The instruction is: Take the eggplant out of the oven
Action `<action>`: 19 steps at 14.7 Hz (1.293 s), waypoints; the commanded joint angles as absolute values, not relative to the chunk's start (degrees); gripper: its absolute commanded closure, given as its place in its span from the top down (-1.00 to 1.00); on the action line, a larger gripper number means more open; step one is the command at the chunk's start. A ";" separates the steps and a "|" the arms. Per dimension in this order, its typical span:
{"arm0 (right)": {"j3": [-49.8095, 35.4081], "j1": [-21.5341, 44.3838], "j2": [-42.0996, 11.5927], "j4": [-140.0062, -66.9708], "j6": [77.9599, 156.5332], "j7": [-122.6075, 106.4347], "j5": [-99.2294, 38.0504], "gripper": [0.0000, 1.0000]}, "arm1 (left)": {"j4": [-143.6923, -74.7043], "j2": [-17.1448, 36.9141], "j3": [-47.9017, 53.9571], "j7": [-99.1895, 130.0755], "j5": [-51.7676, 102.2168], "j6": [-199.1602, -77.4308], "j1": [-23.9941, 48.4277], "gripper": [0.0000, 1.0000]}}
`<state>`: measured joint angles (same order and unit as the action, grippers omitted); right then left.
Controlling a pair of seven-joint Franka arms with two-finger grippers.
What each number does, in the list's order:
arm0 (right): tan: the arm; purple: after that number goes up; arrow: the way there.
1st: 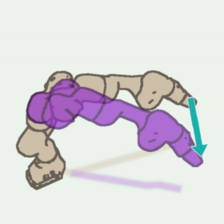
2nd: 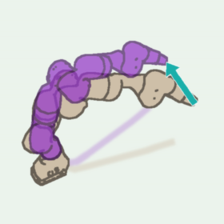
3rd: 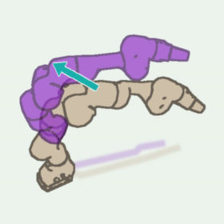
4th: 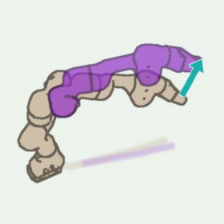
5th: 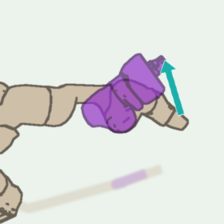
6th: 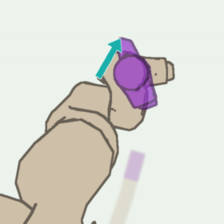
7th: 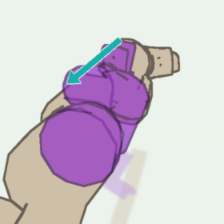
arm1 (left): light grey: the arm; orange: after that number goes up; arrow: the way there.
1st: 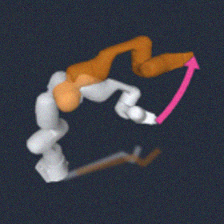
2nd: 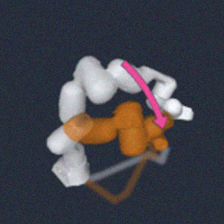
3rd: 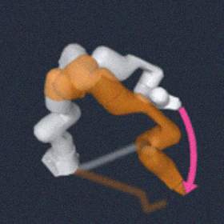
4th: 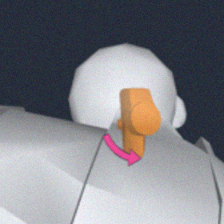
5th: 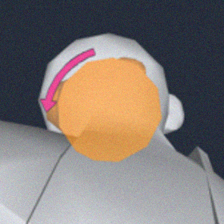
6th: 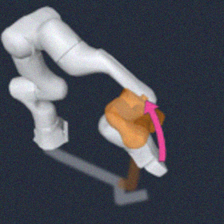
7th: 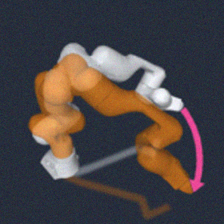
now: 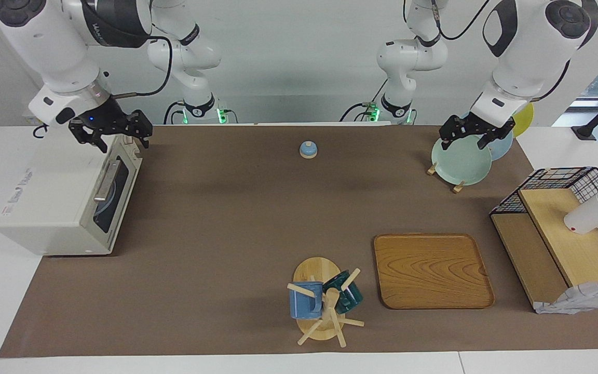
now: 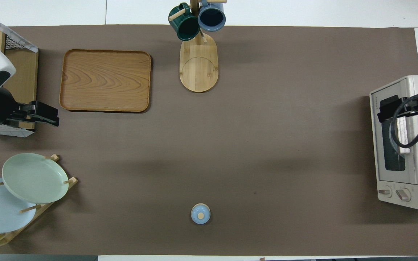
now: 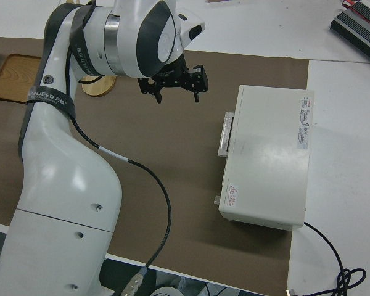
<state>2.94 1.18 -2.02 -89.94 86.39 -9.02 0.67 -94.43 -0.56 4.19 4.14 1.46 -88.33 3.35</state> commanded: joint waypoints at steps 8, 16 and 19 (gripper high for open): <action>2.81 -1.57 4.22 -110.47 105.02 -11.69 9.31 -1.00 | -96.06 -1.93 4.31 3.60 1.93 -89.21 2.81 1.00; 2.90 -2.55 3.96 -115.48 107.93 -13.00 15.38 -1.00 | -96.06 -1.93 4.31 3.60 1.93 -89.21 2.81 1.00; 2.90 -3.95 4.04 -117.68 110.74 -15.38 16.00 -1.00 | -96.06 -1.93 4.31 3.60 1.93 -89.21 2.81 1.00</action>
